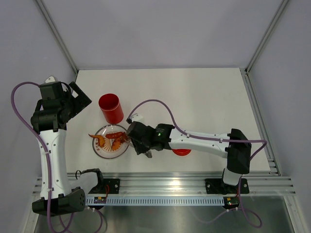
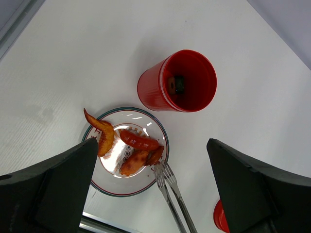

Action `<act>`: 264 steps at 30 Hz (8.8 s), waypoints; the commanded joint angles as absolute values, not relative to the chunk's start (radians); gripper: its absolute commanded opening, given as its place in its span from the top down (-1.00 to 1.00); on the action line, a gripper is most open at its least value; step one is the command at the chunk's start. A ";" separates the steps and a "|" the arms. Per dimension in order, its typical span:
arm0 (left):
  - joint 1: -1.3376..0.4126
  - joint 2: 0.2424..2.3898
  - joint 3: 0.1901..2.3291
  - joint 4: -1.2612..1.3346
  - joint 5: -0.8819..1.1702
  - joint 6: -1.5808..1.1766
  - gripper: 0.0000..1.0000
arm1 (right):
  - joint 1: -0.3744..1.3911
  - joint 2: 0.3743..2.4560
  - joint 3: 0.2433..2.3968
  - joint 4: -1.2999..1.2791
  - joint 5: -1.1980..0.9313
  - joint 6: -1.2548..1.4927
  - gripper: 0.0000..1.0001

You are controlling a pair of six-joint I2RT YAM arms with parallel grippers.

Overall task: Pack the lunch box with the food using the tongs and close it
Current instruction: Pick up the fake food from the plate, then place the fake food in the packing box, then pick up the fake food from the plate.

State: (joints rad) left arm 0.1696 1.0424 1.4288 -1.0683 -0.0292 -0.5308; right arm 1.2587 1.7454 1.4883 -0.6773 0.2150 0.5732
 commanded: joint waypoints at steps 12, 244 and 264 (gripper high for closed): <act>0.175 1.023 1.416 -1.037 -0.006 -0.514 -0.98 | 1.262 1.810 1.572 -0.661 0.233 0.581 0.04; 0.179 1.000 1.377 -1.025 -0.006 -0.523 -0.98 | 1.365 1.818 1.687 -0.798 0.371 0.518 0.17; 0.179 0.997 1.382 -1.031 -0.008 -0.517 -0.98 | 1.365 1.913 1.741 -0.785 0.351 0.483 -0.10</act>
State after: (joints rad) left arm 0.1745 1.0149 1.3781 -1.0672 -0.0254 -0.5247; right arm 1.3602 1.8984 1.6978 -0.7982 0.3309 0.4961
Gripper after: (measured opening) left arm 0.987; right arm 0.546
